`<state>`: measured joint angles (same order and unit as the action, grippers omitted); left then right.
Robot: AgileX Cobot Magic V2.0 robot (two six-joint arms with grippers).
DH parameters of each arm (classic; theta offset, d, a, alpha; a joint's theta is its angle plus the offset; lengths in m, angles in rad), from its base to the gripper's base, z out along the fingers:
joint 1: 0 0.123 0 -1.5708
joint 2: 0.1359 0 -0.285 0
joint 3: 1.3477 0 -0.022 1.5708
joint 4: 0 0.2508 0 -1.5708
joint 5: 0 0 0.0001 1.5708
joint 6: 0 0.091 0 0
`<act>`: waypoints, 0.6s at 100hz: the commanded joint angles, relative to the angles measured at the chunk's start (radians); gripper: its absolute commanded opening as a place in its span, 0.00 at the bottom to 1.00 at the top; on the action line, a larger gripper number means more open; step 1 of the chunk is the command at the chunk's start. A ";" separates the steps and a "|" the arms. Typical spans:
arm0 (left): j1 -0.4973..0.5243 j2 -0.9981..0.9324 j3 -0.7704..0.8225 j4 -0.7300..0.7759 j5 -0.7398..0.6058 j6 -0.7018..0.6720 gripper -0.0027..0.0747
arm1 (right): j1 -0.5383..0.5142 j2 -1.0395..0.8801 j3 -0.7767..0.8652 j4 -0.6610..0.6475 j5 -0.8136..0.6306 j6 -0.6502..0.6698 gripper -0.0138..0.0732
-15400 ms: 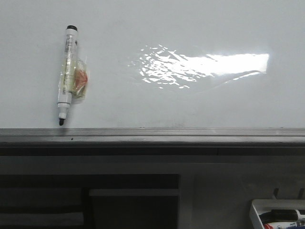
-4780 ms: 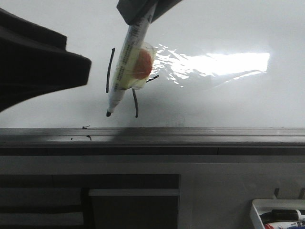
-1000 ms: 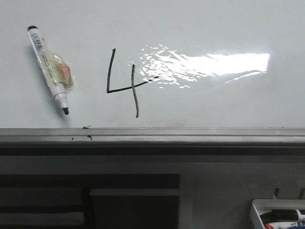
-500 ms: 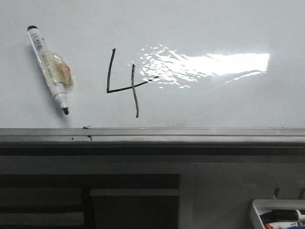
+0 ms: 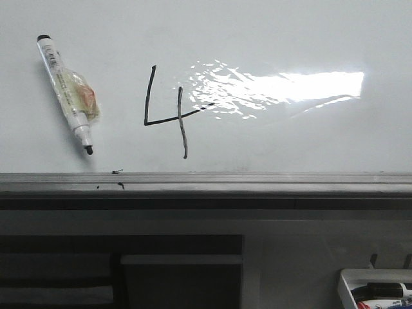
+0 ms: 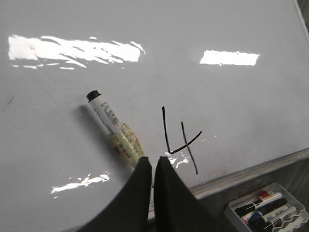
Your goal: Write number 4 on whiteboard
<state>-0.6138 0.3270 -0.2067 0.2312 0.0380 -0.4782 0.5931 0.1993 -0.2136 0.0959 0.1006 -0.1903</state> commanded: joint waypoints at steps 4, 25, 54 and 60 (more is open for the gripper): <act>0.033 0.004 -0.032 -0.019 -0.038 0.094 0.01 | -0.007 0.010 -0.027 -0.010 -0.082 -0.013 0.09; 0.207 -0.017 -0.032 -0.153 -0.038 0.410 0.01 | -0.007 0.010 -0.027 -0.010 -0.082 -0.013 0.09; 0.485 -0.168 -0.001 -0.242 0.210 0.415 0.01 | -0.007 0.010 -0.027 -0.010 -0.082 -0.013 0.09; 0.526 -0.202 0.040 -0.242 0.205 0.415 0.01 | -0.007 0.010 -0.027 -0.010 -0.082 -0.013 0.09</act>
<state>-0.1431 0.1601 -0.1814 0.0089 0.2747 -0.0642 0.5931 0.1993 -0.2136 0.0959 0.1006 -0.1903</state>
